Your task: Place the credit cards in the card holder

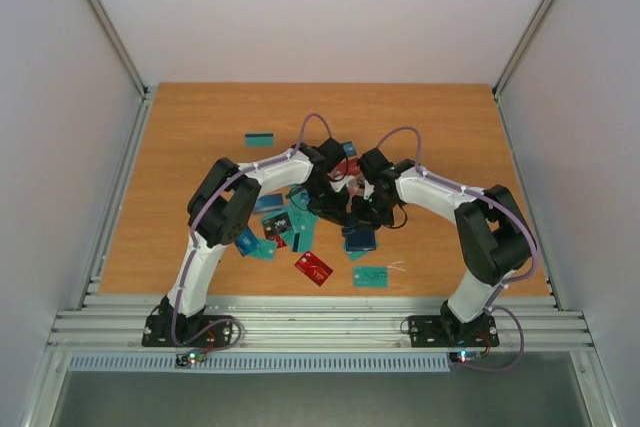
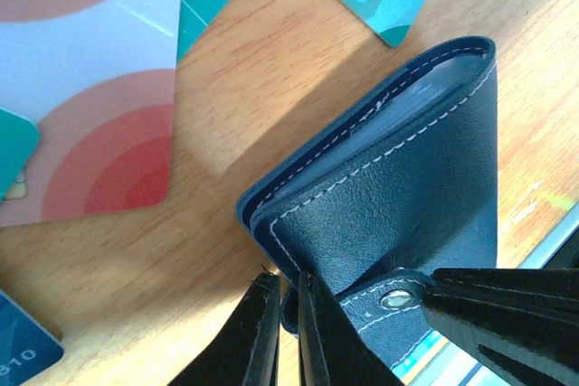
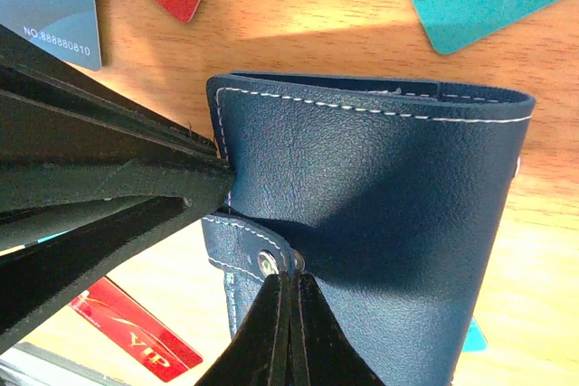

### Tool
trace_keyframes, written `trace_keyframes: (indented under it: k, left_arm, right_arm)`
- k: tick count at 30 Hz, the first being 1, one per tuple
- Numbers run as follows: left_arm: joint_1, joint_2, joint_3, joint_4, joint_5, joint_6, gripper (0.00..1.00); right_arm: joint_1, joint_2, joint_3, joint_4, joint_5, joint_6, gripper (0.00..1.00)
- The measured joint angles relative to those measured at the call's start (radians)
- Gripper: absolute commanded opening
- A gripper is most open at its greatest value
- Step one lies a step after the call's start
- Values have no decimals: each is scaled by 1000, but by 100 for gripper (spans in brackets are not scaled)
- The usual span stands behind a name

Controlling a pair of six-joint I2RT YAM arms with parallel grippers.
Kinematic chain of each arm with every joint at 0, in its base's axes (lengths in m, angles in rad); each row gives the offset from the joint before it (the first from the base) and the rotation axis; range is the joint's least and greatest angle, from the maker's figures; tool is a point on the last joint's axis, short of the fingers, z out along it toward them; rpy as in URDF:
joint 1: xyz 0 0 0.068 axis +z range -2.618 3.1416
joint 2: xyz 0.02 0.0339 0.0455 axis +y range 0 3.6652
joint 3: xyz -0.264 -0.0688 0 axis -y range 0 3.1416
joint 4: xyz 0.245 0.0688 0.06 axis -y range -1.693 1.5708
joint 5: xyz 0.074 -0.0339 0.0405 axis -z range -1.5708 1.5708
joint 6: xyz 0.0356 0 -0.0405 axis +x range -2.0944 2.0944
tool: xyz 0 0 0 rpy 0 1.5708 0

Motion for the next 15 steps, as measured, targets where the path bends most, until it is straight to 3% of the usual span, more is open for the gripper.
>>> trace_keyframes:
  k: [15]
  left_arm:
    - [0, 9, 14, -19, -4, 15, 8]
  right_arm:
    - [0, 8, 2, -3, 13, -2, 1]
